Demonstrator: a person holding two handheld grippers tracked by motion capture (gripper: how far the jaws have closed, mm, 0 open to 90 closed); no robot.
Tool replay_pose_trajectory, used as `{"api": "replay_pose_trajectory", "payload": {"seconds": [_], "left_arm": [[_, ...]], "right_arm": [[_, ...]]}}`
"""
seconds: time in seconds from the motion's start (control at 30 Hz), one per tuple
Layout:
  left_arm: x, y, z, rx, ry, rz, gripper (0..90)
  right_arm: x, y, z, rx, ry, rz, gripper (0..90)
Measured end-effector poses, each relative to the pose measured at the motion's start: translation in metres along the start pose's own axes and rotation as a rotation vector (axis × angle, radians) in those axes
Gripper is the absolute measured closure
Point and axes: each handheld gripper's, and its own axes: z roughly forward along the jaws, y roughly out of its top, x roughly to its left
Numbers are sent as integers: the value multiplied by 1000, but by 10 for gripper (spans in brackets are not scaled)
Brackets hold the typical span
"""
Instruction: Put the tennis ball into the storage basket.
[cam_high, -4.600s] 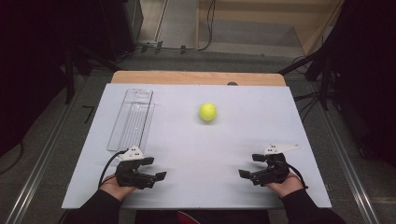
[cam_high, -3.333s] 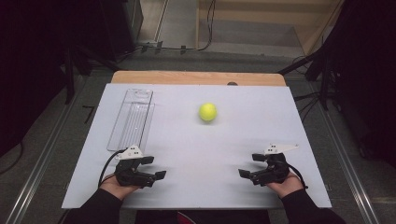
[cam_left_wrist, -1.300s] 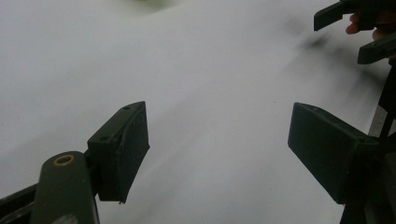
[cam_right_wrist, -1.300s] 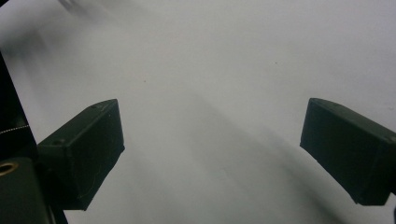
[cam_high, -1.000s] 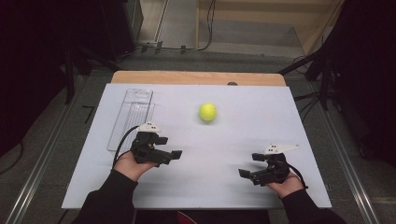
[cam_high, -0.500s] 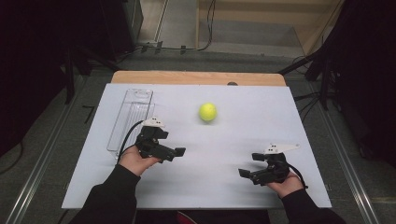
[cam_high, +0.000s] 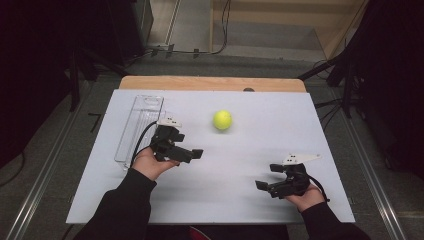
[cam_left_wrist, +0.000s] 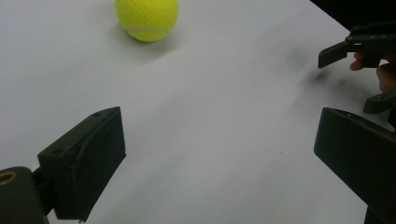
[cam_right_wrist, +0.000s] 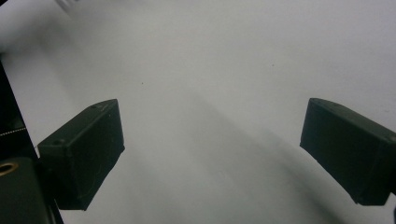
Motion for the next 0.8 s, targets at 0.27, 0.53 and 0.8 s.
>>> {"api": "replay_pose_trajectory", "payload": {"seconds": [0.27,0.53,0.8], "left_arm": [[3,13,10,11,-3,3,36],[7,25,19,21,-2,16,37],[11,39,28,31,4,19,47]], "right_arm": [[0,0,-1,-3,3,3,45],[-2,0,-2,-7,1,4,45],[-2,0,-2,-8,1,6,46]]}}
